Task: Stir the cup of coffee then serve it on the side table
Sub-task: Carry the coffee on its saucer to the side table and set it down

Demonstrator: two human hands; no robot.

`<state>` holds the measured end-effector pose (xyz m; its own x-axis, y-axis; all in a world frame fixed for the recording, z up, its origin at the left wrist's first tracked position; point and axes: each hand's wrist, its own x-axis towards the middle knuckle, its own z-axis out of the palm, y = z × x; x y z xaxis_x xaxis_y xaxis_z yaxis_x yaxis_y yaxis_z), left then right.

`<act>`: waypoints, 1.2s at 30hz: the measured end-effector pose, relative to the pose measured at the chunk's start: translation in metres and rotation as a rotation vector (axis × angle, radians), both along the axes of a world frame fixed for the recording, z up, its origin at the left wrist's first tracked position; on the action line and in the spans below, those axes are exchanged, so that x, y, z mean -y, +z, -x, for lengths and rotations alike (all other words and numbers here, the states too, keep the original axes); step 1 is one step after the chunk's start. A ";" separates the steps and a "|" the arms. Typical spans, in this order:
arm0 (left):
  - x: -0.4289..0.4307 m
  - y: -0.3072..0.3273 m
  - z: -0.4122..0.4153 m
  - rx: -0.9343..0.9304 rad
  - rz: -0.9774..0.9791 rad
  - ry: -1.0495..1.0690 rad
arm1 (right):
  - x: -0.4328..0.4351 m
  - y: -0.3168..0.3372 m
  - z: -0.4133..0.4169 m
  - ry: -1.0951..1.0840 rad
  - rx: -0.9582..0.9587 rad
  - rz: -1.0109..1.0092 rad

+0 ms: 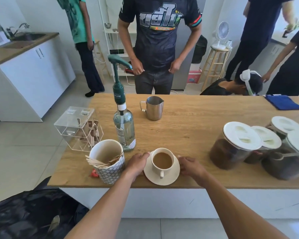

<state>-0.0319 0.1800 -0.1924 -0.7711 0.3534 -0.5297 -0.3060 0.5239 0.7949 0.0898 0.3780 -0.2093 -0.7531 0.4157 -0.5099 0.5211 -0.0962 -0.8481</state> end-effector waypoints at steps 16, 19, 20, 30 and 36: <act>0.001 0.006 0.004 0.154 -0.057 -0.005 | -0.021 -0.008 0.013 0.218 -0.002 0.204; 0.005 -0.002 0.005 0.178 -0.078 0.011 | -0.023 -0.010 0.013 0.222 -0.001 0.223; 0.007 -0.006 0.006 0.185 -0.084 0.018 | -0.023 -0.011 0.013 0.224 -0.001 0.230; 0.009 -0.011 0.006 0.232 -0.131 0.039 | -0.019 -0.006 0.008 0.174 -0.020 0.277; 0.004 -0.011 0.001 0.222 -0.140 0.097 | -0.017 -0.002 0.005 0.140 -0.009 0.299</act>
